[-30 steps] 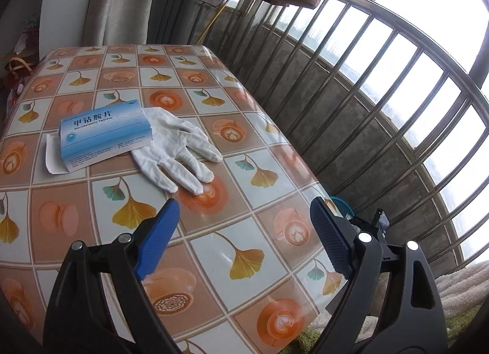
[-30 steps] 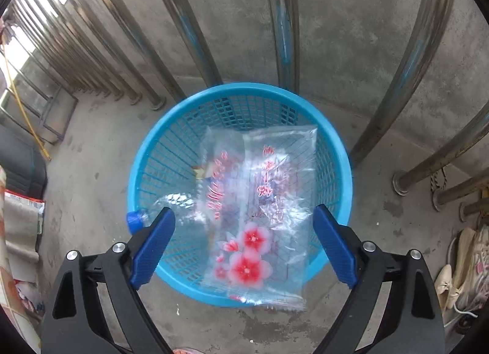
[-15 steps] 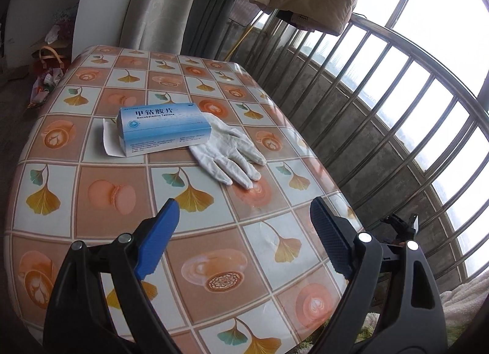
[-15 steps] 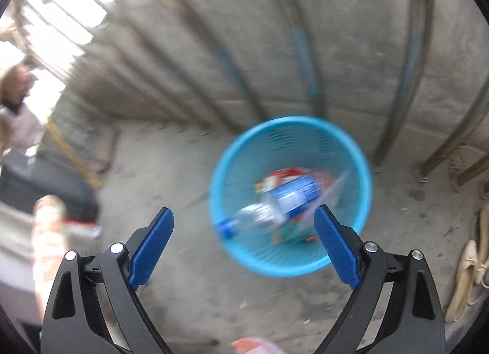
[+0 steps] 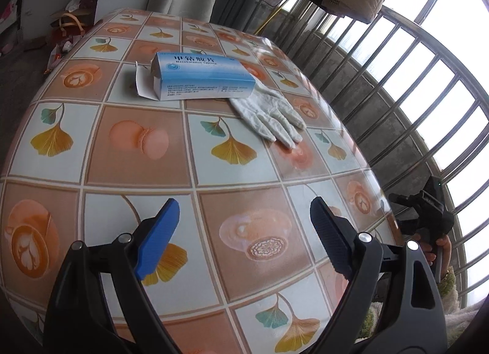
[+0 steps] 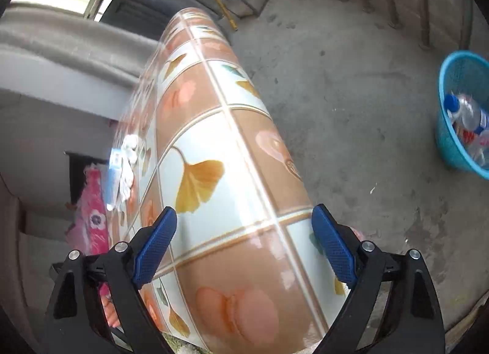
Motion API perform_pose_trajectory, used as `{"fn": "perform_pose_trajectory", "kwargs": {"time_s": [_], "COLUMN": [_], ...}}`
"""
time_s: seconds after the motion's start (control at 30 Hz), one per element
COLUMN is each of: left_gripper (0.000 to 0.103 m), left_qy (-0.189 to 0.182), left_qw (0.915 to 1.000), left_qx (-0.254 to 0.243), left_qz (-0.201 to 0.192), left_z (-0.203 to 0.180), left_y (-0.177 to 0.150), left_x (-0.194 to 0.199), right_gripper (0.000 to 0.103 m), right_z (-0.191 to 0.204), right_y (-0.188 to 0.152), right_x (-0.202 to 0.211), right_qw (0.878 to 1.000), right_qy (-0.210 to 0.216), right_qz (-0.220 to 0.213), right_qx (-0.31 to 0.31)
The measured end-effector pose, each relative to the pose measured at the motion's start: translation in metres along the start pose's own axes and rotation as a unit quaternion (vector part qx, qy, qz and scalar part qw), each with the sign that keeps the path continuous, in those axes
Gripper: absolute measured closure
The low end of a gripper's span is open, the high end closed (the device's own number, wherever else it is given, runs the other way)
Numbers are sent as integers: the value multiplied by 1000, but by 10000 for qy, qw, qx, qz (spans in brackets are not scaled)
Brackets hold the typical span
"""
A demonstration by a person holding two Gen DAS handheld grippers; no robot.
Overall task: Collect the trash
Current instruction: 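Return the right tool to the table toward the white glove, then grasp the white cloth glove with the right gripper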
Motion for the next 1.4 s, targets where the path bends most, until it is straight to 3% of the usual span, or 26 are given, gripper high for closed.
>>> {"fn": "perform_pose_trajectory", "kwargs": {"time_s": [0.13, 0.33, 0.7, 0.77, 0.87, 0.93, 1.07, 1.13, 1.27, 1.4], "left_gripper": [20, 20, 20, 20, 20, 20, 20, 20, 20, 20], "left_qy": [25, 307, 375, 303, 206, 155, 298, 375, 656, 704], "left_qw": [9997, 9983, 9973, 9983, 9996, 9995, 9960, 9941, 9940, 9930], "left_qx": [-20, -332, -202, -25, 141, 209, 562, 665, 26, -726], "left_qz": [228, 368, 594, 507, 140, -168, -627, -772, -876, -611], "left_z": [5, 0, 9, 13, 17, 17, 26, 30, 24, 21], "left_y": [-6, -11, -11, -2, 23, 44, 86, 103, 134, 172], "left_x": [-10, -9, 3, 11, 29, 40, 41, 35, 20, -4], "right_gripper": [20, 29, 30, 31, 31, 31, 31, 31, 31, 31], "right_z": [22, 41, 70, 76, 91, 107, 144, 160, 192, 229], "right_y": [-9, -16, -24, -20, -8, 3, 30, 43, 67, 82], "right_x": [-2, 6, 8, 17, 45, 56, 27, 0, -54, -96], "right_qw": [9954, 9891, 9669, 9714, 9726, 9749, 9846, 9863, 9843, 9704], "right_qy": [-879, -1358, -2330, -2057, -1821, -1445, -392, -238, -189, -355], "right_qz": [-108, -191, -215, -183, -691, -893, -480, -188, 374, 733], "right_qx": [359, 529, 1019, 1170, 1269, 1439, 1634, 1619, 1715, 2273]}}
Point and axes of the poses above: each gripper's, at about its wrist camera, not at the fingertips, and x roughly against the way its jaws point, z to its left, y to its top, the point moved 1 cm from there along -x, roughly the way its jaws point, and after that the axes turned 9 degrees about z, right-handed, at the moved point
